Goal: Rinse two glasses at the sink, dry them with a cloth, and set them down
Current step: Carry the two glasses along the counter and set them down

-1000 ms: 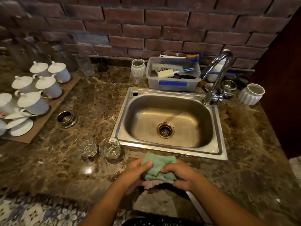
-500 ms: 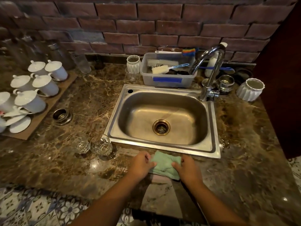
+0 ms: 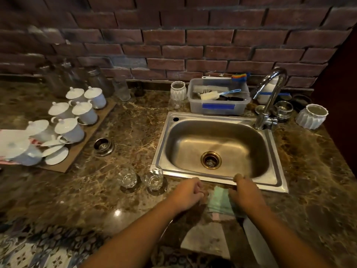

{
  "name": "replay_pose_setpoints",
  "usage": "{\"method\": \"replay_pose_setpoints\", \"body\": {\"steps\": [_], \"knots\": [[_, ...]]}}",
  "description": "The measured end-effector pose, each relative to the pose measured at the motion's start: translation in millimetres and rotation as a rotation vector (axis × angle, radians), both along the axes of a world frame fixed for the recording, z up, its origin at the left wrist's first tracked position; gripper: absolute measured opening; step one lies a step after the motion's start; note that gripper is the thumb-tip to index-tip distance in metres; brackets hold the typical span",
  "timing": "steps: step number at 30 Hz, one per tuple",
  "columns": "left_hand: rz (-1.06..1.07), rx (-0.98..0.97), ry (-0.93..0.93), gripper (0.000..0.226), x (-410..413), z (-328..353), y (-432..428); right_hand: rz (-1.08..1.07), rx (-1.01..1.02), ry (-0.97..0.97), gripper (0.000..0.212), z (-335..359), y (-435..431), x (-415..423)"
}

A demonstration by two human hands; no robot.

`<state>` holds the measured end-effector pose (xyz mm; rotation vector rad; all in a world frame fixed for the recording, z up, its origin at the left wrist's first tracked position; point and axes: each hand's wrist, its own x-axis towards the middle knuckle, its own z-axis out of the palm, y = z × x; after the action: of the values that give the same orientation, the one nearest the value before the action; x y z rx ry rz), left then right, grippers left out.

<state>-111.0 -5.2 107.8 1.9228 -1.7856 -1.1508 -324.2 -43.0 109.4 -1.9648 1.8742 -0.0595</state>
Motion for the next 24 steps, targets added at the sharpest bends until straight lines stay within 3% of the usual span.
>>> {"method": "replay_pose_setpoints", "body": {"steps": [5,11,15,18,21,24], "knots": [[0.022,-0.188,0.073,0.007,98,40,1,0.065,-0.023,-0.091,0.041,26,0,96],[-0.071,-0.368,-0.205,0.023,205,55,13,0.13,-0.078,-0.178,0.051,44,27,207],[-0.201,-0.305,-0.411,0.065,241,47,14,0.146,0.012,-0.127,0.083,43,33,254],[-0.268,-0.184,-0.479,0.087,248,37,10,0.17,0.077,-0.058,0.094,37,27,270],[-0.326,-0.096,-0.526,0.097,247,27,5,0.204,0.11,0.018,0.097,30,21,277],[-0.365,-0.068,-0.573,0.093,244,21,1,0.247,0.129,0.071,0.092,22,20,280]]}}
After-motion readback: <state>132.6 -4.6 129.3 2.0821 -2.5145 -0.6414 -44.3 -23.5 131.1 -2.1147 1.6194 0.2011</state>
